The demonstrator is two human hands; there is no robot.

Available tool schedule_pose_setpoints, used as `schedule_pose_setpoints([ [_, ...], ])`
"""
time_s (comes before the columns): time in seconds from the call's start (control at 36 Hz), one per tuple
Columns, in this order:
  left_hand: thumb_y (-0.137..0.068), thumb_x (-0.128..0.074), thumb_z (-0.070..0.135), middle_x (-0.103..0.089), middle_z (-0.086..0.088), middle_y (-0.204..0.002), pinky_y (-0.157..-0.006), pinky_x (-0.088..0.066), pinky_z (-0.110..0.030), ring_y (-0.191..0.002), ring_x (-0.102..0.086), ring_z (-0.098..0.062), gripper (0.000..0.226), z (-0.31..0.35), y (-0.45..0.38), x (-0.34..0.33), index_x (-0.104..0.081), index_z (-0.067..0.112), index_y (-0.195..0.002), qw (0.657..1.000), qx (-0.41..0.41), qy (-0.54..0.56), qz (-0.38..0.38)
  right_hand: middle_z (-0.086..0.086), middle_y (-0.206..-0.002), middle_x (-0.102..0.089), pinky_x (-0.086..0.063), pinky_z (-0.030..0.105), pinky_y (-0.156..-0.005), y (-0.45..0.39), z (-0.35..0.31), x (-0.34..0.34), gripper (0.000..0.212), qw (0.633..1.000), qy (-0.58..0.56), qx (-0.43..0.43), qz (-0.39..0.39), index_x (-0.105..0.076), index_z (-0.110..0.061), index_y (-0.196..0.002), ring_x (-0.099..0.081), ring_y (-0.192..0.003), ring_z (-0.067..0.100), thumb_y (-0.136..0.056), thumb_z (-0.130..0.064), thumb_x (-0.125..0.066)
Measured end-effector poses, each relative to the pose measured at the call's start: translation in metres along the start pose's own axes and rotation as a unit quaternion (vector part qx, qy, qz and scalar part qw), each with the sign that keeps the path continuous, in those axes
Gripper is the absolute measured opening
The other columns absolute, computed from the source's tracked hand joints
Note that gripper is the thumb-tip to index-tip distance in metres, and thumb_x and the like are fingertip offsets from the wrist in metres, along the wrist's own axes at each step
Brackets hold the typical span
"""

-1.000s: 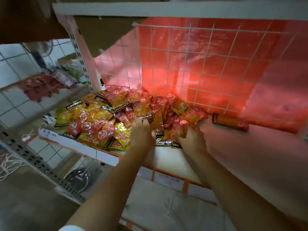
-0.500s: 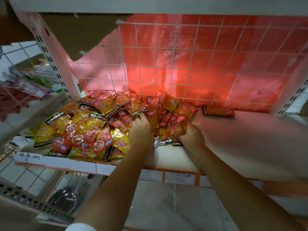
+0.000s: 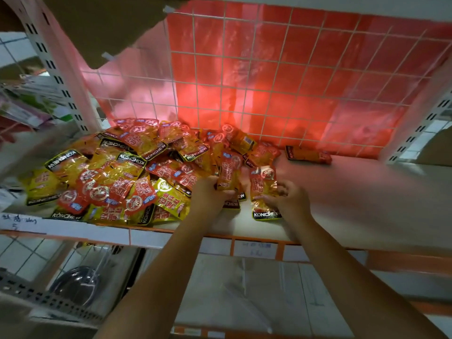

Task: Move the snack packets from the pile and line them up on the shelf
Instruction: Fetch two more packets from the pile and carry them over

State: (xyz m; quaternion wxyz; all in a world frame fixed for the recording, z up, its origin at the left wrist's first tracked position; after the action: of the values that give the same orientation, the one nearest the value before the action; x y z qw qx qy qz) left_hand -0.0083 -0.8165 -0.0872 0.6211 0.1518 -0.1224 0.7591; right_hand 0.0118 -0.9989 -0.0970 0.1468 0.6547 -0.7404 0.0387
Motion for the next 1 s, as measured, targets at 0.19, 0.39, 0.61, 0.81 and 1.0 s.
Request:
schedule_pose_setpoints([
  [0.19,-0.078,-0.071,0.000,-0.056,0.007,-0.056,-0.053,-0.041,-0.015,-0.052,-0.054,0.003,0.030,0.019,0.007,-0.043,-0.053,0.016,-0.060,0.995,-0.002,0.100,-0.027,0.011,-0.090,-0.069,-0.055,0.050,-0.079,-0.002,0.001,0.045,0.024,0.999,-0.025,0.029,0.026,-0.058,-0.016,-0.080,-0.068,-0.084,0.030,-0.071,-0.002,-0.076],
  [0.39,-0.081,-0.061,-0.013,-0.064,0.004,-0.063,-0.041,-0.049,-0.017,-0.050,-0.063,-0.001,0.018,0.057,0.023,-0.111,-0.062,0.004,-0.087,0.986,0.027,0.152,-0.057,0.016,-0.091,-0.065,-0.052,0.037,-0.072,-0.020,0.010,0.118,0.026,0.996,-0.065,0.051,0.019,-0.053,-0.011,-0.084,-0.064,-0.083,0.031,-0.074,0.006,-0.071],
  [0.61,-0.068,-0.071,-0.010,-0.070,0.000,-0.074,-0.076,-0.054,-0.038,-0.072,-0.065,-0.019,0.026,0.111,0.039,-0.227,-0.069,0.012,-0.080,0.985,0.017,0.170,-0.015,0.007,-0.086,-0.064,-0.048,0.021,-0.058,-0.039,0.027,0.238,0.028,0.995,-0.068,0.078,0.003,-0.058,-0.011,-0.091,-0.059,-0.071,0.015,-0.076,0.012,-0.065],
  [0.81,-0.071,-0.067,-0.013,-0.067,0.003,-0.072,-0.075,-0.051,-0.034,-0.073,-0.063,-0.017,0.032,0.146,0.059,-0.296,-0.066,0.018,-0.074,0.985,0.005,0.171,-0.023,0.005,-0.083,-0.066,-0.049,0.030,-0.070,-0.041,0.042,0.321,0.028,0.994,-0.085,0.075,0.009,-0.062,-0.015,-0.084,-0.062,-0.074,0.018,-0.077,0.012,-0.063],
  [1.0,-0.071,-0.067,-0.014,-0.068,-0.004,-0.079,-0.079,-0.054,-0.036,-0.075,-0.064,-0.021,0.024,0.169,0.077,-0.343,-0.066,0.007,-0.083,0.987,-0.002,0.155,-0.049,-0.002,-0.084,-0.065,-0.049,0.024,-0.068,-0.031,0.060,0.378,0.022,0.993,-0.093,0.057,0.050,-0.061,-0.013,-0.094,-0.062,-0.076,0.009,-0.080,0.003,-0.065],
])
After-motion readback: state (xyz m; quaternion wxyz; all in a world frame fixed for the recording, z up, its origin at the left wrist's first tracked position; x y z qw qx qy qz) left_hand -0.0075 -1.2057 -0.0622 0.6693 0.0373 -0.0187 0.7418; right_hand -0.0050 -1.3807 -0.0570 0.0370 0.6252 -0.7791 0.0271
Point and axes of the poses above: each hand's wrist, its own y-axis away from the middle knuckle, its own x-axis out of the back of the hand, z = x × y, the point moved 1 cm from there along -y, towards the middle knuckle
